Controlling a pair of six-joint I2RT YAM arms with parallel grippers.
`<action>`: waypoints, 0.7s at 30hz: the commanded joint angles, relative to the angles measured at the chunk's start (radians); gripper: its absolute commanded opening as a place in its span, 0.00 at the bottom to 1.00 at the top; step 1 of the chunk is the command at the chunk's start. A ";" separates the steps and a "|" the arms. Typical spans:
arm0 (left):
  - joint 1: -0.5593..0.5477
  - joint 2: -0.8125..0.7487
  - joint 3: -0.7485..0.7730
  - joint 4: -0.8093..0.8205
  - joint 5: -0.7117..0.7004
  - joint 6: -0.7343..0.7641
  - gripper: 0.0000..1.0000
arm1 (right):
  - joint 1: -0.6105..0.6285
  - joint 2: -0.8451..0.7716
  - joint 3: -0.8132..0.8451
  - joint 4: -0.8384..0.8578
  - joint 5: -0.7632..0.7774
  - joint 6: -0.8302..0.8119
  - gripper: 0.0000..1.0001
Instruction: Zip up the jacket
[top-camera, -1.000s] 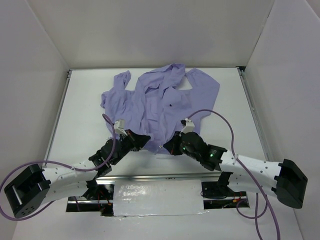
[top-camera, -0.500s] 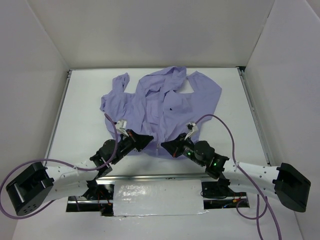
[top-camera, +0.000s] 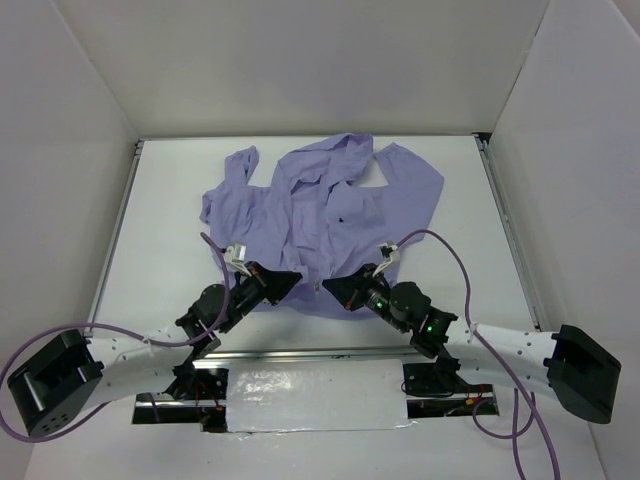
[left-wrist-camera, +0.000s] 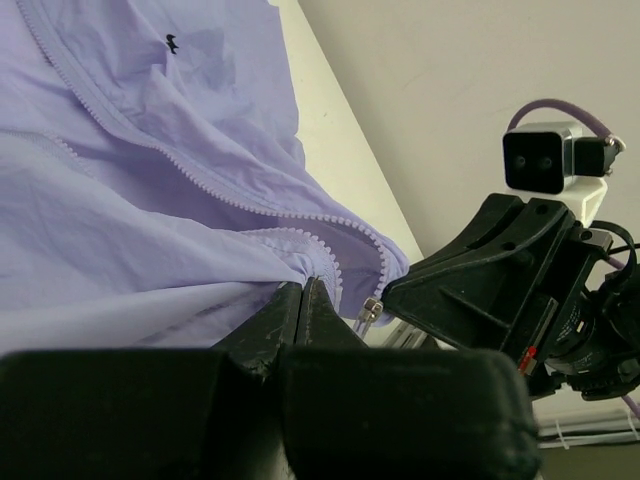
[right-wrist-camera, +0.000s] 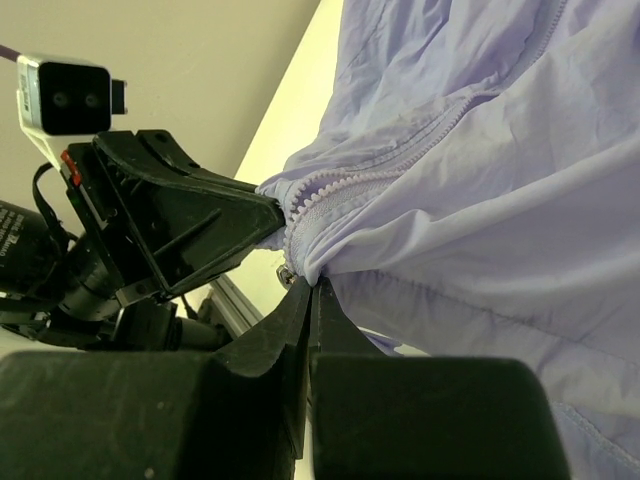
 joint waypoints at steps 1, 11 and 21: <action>0.004 -0.017 -0.022 0.089 -0.048 -0.046 0.00 | 0.005 0.009 0.030 0.037 0.012 0.036 0.00; 0.003 0.045 -0.040 0.188 -0.082 -0.111 0.00 | 0.004 0.043 0.085 -0.039 0.016 0.083 0.00; 0.003 0.049 -0.036 0.198 -0.079 -0.106 0.00 | 0.005 0.084 0.121 -0.092 0.030 0.133 0.00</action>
